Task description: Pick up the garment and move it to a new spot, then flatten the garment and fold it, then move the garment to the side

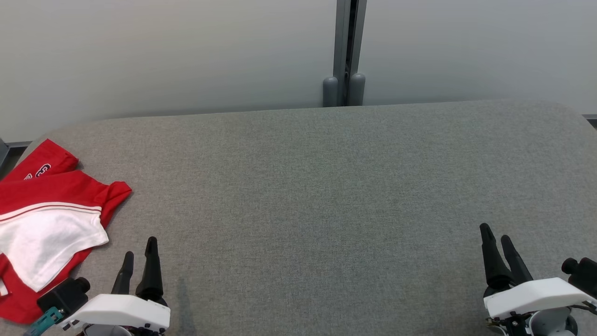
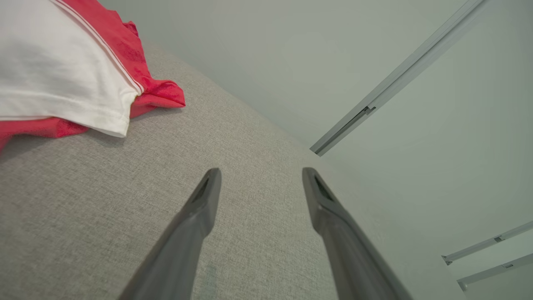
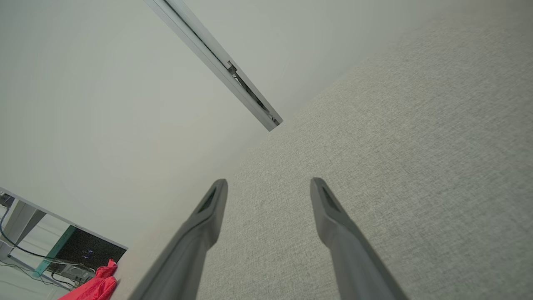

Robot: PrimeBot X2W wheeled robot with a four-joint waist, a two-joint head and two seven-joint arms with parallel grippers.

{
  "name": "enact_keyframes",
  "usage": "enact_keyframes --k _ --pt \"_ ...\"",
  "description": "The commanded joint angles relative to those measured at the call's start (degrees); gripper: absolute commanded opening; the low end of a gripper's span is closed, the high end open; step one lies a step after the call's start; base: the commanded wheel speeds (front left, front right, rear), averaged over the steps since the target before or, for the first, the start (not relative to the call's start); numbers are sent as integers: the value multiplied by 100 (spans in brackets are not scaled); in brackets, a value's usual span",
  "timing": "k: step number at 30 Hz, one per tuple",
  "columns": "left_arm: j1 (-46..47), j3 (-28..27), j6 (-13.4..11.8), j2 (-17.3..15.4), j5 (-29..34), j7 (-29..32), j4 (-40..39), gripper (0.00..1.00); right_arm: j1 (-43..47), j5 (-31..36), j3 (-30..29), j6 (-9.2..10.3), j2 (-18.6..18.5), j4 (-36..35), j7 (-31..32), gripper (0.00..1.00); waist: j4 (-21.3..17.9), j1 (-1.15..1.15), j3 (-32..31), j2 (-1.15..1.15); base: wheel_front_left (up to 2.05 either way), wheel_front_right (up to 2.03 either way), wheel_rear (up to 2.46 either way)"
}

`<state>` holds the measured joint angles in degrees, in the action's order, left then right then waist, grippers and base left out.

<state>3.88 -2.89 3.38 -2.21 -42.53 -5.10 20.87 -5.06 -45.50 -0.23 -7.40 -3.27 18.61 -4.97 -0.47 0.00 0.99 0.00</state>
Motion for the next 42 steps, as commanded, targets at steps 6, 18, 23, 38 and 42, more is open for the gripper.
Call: enact_keyframes --k 6,18,23,38,42 --pt "173 -15 -74 -86 486 -128 16 100 -122 512 -40 -7 -70 -47 -144 100 4 0 13 0 0 0 0" --pt "162 10 -191 -155 1312 -324 79 100 -123 1370 -139 -8 -51 -7 -345 100 11 0 33 0 0 0 0" --pt "159 39 -234 -178 1634 -400 99 100 -136 1695 -147 -9 -53 34 -419 100 2 0 43 0 0 0 0" --pt "139 154 -337 -186 2490 -608 244 100 -134 2564 -56 -11 -78 114 -624 100 6 0 65 0 0 0 0" --pt "141 157 -355 -191 2680 -658 252 100 -143 2785 -43 -11 -76 119 -672 100 12 0 73 0 0 0 0"
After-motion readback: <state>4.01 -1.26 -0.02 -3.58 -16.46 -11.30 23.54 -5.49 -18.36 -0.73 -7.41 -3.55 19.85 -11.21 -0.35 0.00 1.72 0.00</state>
